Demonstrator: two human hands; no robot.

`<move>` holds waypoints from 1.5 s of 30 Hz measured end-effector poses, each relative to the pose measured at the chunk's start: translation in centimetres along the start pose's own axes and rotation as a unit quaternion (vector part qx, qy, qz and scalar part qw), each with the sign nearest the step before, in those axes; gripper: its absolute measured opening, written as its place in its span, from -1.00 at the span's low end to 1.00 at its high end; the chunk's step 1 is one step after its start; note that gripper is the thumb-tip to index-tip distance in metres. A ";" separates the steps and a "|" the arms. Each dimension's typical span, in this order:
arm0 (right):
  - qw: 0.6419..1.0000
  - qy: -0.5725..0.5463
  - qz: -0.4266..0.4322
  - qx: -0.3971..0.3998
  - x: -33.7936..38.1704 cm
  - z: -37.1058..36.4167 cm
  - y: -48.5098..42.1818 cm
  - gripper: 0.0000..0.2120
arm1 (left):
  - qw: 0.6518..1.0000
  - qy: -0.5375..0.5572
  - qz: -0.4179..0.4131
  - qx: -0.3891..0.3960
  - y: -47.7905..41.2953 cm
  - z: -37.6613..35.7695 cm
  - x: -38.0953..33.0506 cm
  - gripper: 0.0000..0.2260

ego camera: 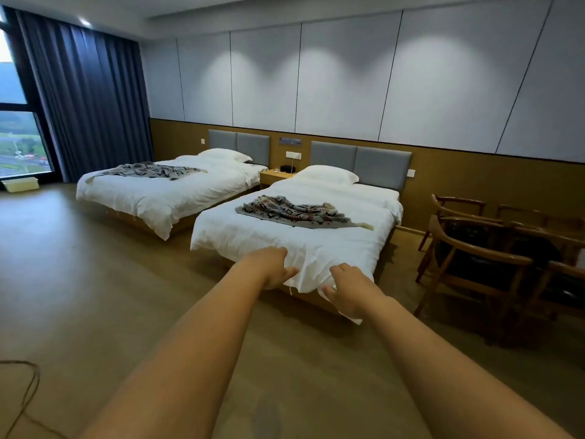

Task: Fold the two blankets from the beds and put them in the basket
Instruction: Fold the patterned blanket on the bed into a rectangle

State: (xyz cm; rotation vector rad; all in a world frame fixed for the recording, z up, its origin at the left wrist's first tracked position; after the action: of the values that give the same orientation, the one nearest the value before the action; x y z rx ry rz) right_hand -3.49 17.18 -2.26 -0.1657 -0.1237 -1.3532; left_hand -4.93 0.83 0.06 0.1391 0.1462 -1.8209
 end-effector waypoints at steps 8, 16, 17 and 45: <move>1.000 -0.007 -0.012 0.022 2.0 -2.5 -14.3 -0.52 | 0.999 -0.014 0.031 0.034 -10.1 0.7 8.5 -0.46; 0.999 -0.007 0.017 0.035 3.8 -4.8 -29.3 -0.48 | 0.996 -0.006 0.061 0.058 -21.6 -0.7 15.7 -0.50; 0.999 -0.007 0.023 0.036 3.7 -4.8 -31.5 -0.47 | 0.996 -0.008 0.067 0.058 -23.5 -0.7 16.7 -0.50; 0.992 -0.011 0.096 0.079 14.2 -13.2 -86.0 -0.57 | 0.985 -0.001 0.144 0.091 -67.0 -0.6 52.9 -0.42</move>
State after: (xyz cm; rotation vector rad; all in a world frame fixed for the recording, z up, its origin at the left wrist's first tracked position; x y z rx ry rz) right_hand -84.64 -16.81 -8.57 -0.0573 -0.2262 -1.1450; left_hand -83.00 -32.68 -7.83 0.2726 -0.0409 -1.5433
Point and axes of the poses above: each hand's wrist, its own y-axis away from the middle knuckle, its own z-axis out of the back of the hand, x = y × z, the point moved 5 cm from there along -y, towards the middle knuckle, and after that the axes turned 5 degrees about -z, right-handed, at the moved point
